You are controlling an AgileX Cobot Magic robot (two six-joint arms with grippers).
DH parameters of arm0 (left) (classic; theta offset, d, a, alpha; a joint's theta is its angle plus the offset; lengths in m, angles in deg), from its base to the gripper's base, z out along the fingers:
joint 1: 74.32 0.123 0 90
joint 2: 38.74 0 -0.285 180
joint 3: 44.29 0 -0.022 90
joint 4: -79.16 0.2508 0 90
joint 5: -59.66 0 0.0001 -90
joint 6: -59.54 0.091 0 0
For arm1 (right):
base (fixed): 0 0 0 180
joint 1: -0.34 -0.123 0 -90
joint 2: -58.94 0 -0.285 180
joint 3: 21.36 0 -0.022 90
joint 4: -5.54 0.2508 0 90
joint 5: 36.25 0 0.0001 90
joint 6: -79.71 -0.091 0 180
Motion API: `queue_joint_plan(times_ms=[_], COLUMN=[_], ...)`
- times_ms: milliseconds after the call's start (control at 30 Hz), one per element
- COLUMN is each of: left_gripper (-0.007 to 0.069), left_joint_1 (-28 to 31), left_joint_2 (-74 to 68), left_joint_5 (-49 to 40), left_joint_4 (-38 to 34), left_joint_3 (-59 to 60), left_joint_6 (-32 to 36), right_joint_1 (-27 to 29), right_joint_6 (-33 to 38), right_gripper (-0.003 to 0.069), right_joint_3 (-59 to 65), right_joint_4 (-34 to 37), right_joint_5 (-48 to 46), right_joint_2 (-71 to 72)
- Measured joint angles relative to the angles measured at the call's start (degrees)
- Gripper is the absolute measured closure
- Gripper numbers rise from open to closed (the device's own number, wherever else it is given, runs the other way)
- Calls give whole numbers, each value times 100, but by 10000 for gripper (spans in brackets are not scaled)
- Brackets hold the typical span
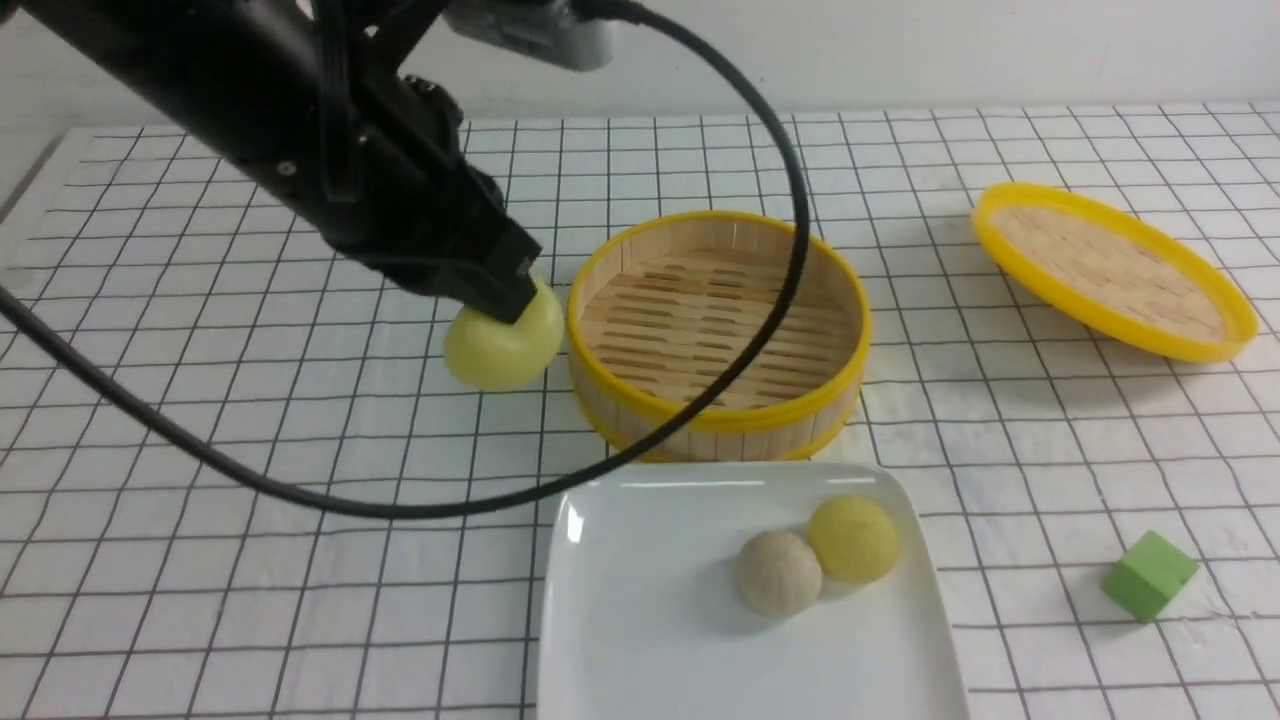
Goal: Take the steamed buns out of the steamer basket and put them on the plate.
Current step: Use the left arm to put the steamed stuffed bun into the plate
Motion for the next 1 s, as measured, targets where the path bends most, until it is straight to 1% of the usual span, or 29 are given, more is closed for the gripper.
queue_joint_plan(times_ms=[67,167,300,367,433,467,567,667,733,833,1000], left_gripper=[603,603,603,603,603,603,603,603,603,603,603], left_joint_1=[0,0,0,0,0,0,0,-32,-76,-296,-476], left_joint_2=[0,0,0,0,0,0,-27,-130,-194,-496,-981], left_joint_5=[-88,74,747,959,1584,1754,2226,2494,2566,2693,2862], left_joint_4=[-71,-434,-1031,-1148,-1413,-1512,-1859,-2401,-2519,-2681,-2659], left_joint_3=[146,762,1706,1909,2364,2458,2615,2621,2621,2621,2621], left_joint_6=[-25,39,495,650,1095,1236,1749,2324,2471,2728,2757], right_joint_1=[0,0,0,0,0,0,0,0,0,0,0], right_joint_6=[0,0,0,0,0,0,0,0,0,0,0], right_gripper=[275,275,275,275,275,275,275,275,275,275,275], right_joint_3=[0,46,366,492,860,982,1236,1341,1348,1348,1348], right_joint_4=[-1,-1,-1,-1,-1,-1,-1,-1,7,48,48], right_joint_5=[0,0,0,0,0,0,5,99,158,319,319], right_joint_2=[0,0,0,0,0,0,0,0,-4,-4,-4])
